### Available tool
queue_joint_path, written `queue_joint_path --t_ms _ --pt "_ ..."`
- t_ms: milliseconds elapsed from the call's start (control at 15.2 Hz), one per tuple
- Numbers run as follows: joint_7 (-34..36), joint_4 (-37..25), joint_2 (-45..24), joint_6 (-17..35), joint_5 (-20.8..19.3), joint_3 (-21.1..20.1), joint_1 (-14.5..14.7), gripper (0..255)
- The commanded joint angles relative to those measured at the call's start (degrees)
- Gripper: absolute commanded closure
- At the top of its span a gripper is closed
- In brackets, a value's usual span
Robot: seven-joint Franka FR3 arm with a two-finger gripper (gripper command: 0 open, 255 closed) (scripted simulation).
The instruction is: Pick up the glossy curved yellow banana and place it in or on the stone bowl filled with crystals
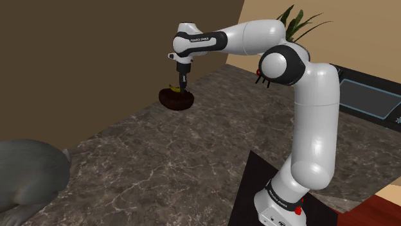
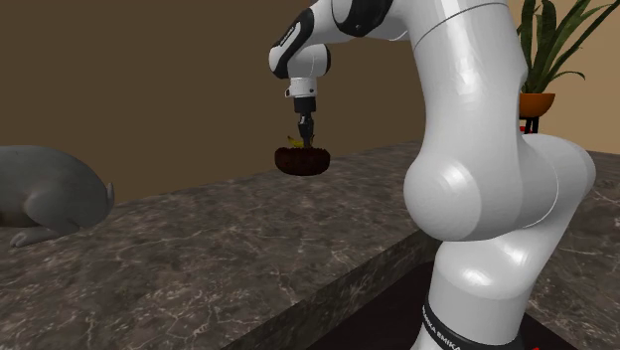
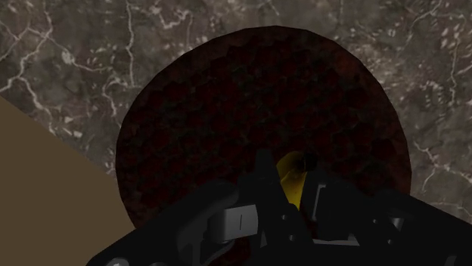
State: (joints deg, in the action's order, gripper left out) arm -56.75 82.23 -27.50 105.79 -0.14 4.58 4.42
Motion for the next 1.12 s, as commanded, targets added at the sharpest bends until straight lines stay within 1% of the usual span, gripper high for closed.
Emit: queue_joint_path --t_ms 0,66,396,660,1056 --pt "0.0 0.0 0.0 0.0 0.0 0.0 0.0 255" --pt "0.0 0.0 0.0 0.0 0.0 0.0 0.0 0" --pt "0.0 0.0 0.0 0.0 0.0 0.0 0.0 0" --pt "0.0 -7.3 0.0 -7.3 0.0 0.0 0.0 0" --pt "0.0 -7.3 0.0 -7.3 0.0 0.0 0.0 0"
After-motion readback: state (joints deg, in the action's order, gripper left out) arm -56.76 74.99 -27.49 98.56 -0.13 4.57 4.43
